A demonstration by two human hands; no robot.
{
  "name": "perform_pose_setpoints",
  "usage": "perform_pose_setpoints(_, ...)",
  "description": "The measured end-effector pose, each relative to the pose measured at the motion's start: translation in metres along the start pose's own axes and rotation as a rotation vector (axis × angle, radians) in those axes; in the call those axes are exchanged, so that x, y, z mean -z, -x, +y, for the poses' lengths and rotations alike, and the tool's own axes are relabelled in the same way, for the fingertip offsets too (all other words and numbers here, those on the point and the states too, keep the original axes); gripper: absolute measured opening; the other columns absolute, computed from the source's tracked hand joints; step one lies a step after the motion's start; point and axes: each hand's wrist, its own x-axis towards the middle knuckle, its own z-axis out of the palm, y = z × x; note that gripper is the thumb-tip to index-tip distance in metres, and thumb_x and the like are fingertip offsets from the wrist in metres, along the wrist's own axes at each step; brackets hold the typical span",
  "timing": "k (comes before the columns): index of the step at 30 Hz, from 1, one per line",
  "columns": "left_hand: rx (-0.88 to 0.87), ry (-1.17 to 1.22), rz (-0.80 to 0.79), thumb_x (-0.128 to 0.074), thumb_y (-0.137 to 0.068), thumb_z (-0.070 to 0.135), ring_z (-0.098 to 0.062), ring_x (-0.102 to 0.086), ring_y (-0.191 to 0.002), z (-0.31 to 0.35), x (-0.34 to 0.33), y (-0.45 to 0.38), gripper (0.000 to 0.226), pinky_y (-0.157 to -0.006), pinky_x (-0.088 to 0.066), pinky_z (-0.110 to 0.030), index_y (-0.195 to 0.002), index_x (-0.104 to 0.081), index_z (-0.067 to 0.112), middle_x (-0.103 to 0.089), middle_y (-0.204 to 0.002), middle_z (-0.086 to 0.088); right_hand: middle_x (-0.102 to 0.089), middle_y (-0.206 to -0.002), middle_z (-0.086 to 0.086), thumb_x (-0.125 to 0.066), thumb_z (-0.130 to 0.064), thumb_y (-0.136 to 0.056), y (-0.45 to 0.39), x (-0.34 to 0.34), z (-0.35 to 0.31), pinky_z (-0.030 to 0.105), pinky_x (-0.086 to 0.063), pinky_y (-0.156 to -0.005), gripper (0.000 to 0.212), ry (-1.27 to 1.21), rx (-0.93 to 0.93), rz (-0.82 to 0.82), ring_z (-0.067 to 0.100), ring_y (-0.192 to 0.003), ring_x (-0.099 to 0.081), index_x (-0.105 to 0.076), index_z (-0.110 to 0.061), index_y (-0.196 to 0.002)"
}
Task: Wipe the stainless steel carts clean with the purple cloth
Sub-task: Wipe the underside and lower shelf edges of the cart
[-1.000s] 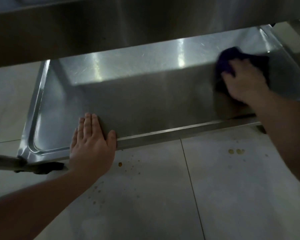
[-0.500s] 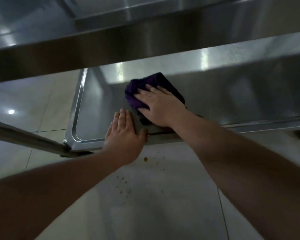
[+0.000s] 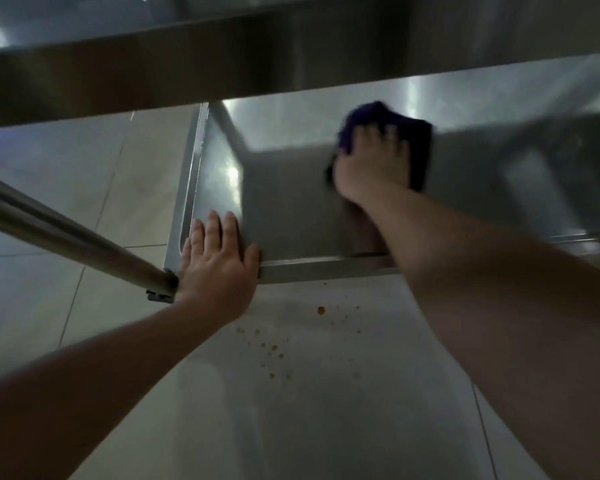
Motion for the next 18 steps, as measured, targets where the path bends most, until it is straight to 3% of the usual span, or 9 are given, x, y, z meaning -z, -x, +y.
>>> perform_pose_setpoints(4, -0.009, 0.004, -0.01, -0.024, -0.11, 0.055, -0.028, 0.012, -0.163, -0.003, 0.001, 0.0, 0.074, -0.132, 0.005, -0.043, -0.17, 0.001, 0.021, 0.008, -0.178, -0.008, -0.01, -0.173, -0.008, -0.022, -0.053, -0.105, 0.045, -0.022, -0.07, 0.045, -0.001, -0.127, 0.065, 0.092, 0.525, -0.12, 0.021, -0.159, -0.002, -0.015, -0.028, -0.165)
perform_pose_setpoints(7, -0.021, 0.013, 0.017, -0.025, -0.109, 0.054, -0.03, 0.009, -0.164, -0.003, 0.0, 0.002, 0.074, -0.132, 0.002, -0.045, -0.17, -0.003, 0.02, 0.003, -0.178, -0.009, -0.014, -0.171, -0.014, -0.025, -0.057, -0.104, 0.074, -0.022, -0.035, 0.039, -0.001, -0.128, 0.064, 0.141, 0.793, -0.152, 0.013, -0.158, -0.005, -0.018, -0.035, -0.164)
perform_pose_setpoints(10, -0.026, 0.006, 0.029, -0.025, -0.109, 0.056, -0.03, 0.007, -0.164, -0.006, -0.001, 0.002, 0.074, -0.132, 0.002, -0.045, -0.17, -0.005, 0.02, 0.001, -0.178, -0.01, -0.025, -0.168, -0.013, -0.032, -0.061, -0.098, 0.085, -0.004, 0.036, 0.035, -0.006, -0.127, 0.068, 0.118, 0.85, -0.17, 0.013, -0.157, -0.015, -0.031, -0.034, -0.161)
perform_pose_setpoints(12, -0.031, -0.005, 0.026, -0.022, -0.108, 0.057, -0.029, 0.008, -0.164, -0.005, -0.002, 0.002, 0.075, -0.131, 0.005, -0.043, -0.17, -0.003, 0.021, 0.002, -0.178, -0.009, -0.037, -0.164, -0.001, -0.035, -0.06, -0.096, 0.08, 0.011, 0.095, 0.043, -0.017, -0.127, 0.071, 0.089, 0.716, -0.083, 0.025, -0.154, -0.027, -0.042, -0.024, -0.156)
perform_pose_setpoints(14, -0.03, -0.012, 0.028, -0.019, -0.107, 0.057, -0.029, 0.008, -0.164, -0.003, -0.002, 0.002, 0.076, -0.131, 0.006, -0.043, -0.17, -0.002, 0.02, 0.002, -0.178, -0.009, -0.044, -0.159, 0.016, -0.03, -0.058, -0.095, 0.07, 0.024, 0.147, 0.053, -0.025, -0.124, 0.077, 0.048, 0.42, 0.082, 0.039, -0.15, -0.035, -0.046, -0.009, -0.153)
perform_pose_setpoints(16, -0.025, -0.026, 0.039, -0.018, -0.107, 0.056, -0.03, 0.007, -0.164, -0.001, -0.002, 0.004, 0.075, -0.131, 0.005, -0.044, -0.17, -0.002, 0.018, 0.002, -0.178, -0.01, -0.034, -0.165, 0.015, -0.025, -0.056, -0.097, 0.062, 0.032, 0.172, 0.055, -0.021, -0.125, 0.078, 0.044, 0.035, 0.136, 0.04, -0.153, -0.027, -0.037, -0.009, -0.157)
perform_pose_setpoints(18, -0.024, -0.043, 0.04, -0.018, -0.108, 0.055, -0.032, 0.007, -0.164, 0.0, -0.003, 0.004, 0.075, -0.132, 0.004, -0.045, -0.17, -0.001, 0.017, 0.002, -0.178, -0.012, -0.019, -0.171, 0.007, -0.02, -0.052, -0.101, 0.063, 0.028, 0.159, 0.054, -0.013, -0.126, 0.072, 0.024, -0.229, 0.117, 0.035, -0.157, -0.014, -0.023, -0.015, -0.163)
